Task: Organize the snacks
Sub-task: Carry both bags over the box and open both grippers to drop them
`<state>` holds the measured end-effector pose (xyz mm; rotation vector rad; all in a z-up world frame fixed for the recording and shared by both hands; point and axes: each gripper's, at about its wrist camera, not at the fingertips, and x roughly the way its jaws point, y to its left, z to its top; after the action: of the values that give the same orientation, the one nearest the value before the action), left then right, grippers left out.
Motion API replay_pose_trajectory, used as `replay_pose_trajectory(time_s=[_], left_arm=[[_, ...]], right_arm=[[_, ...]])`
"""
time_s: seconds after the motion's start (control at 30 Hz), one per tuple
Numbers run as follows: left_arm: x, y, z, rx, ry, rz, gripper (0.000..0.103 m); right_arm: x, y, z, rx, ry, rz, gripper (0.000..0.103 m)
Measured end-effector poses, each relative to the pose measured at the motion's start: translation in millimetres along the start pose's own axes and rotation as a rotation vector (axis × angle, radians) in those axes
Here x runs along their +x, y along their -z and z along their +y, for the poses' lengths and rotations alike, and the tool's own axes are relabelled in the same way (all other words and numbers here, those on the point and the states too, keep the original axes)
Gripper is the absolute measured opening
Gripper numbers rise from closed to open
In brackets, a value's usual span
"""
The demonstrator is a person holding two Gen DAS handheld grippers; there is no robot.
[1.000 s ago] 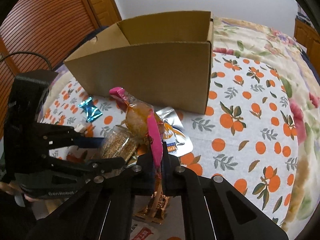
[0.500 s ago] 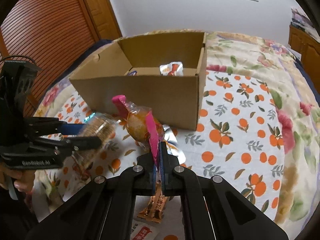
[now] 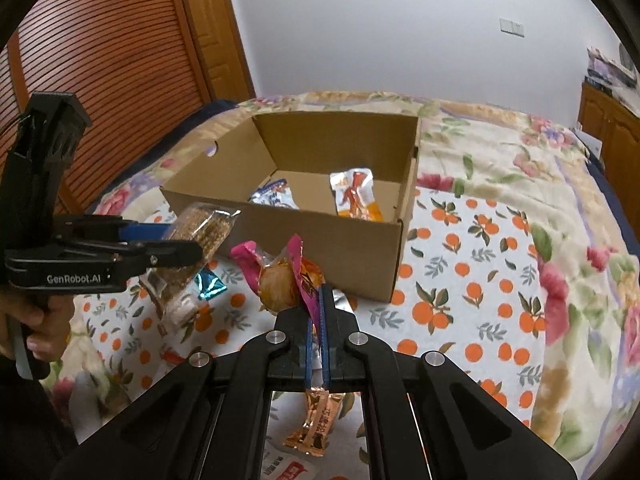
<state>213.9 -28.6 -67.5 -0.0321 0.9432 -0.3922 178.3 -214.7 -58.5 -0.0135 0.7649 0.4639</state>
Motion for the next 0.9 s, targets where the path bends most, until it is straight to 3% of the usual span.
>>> replay_pose_trajectory(time_s=[0.4,0.9], left_arm=[[-17.9,-37.8,20.3,-0.003,-0.042,-0.081,0.041],[-6.9,-83.9,65.7,-0.017,-0.096,-0.121,0.041]], right_arm=[[-16.2,-34.5,0.2,-0.017,0.021,-0.064,0.001],[14.6,-97.6,6.0,-0.072,0.036,-0.096,0.001]])
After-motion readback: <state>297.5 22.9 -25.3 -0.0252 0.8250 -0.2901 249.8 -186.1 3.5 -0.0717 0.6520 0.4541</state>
